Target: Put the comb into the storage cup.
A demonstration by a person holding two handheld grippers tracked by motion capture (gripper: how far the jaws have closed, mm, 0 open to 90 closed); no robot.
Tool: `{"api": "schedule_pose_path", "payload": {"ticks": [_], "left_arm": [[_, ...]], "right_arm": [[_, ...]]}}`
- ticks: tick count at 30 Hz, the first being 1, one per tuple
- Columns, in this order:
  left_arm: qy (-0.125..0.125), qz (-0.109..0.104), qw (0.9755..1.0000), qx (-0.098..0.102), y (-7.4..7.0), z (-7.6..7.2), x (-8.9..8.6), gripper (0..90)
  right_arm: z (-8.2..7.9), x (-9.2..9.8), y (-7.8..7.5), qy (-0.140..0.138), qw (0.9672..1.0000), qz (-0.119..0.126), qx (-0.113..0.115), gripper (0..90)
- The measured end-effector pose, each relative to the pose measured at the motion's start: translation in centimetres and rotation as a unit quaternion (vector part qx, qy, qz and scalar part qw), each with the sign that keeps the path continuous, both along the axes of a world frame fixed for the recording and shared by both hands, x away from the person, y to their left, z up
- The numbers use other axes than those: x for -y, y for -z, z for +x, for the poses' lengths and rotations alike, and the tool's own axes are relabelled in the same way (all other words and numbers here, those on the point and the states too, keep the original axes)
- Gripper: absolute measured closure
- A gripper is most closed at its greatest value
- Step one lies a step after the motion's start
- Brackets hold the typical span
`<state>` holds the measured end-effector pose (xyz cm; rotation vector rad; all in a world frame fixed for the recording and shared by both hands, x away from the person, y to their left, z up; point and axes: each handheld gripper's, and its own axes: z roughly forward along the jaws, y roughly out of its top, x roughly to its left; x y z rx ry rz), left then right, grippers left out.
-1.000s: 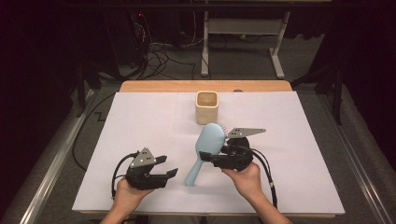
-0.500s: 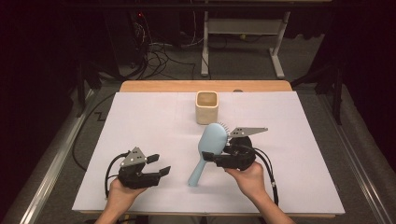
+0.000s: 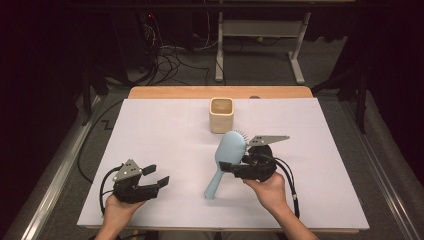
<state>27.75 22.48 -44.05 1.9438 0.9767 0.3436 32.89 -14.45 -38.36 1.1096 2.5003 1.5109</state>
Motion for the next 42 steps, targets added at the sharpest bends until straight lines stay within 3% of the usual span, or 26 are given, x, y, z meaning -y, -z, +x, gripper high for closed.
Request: {"api": "schedule_pose_path", "payload": {"ticks": [16,42], "left_arm": [[-0.046,-0.009,0.9987,0.017,1.2,-0.3,-2.0,32.9],[-0.065,-0.012,0.9978,0.005,2.3,-0.3,-2.5,33.4]], "right_arm": [[0.3,1.8,-0.6,0.022,0.9997,-0.008,0.002,55.6],[0.8,4.5,-2.2,0.056,0.998,-0.025,0.014,55.5]]}}
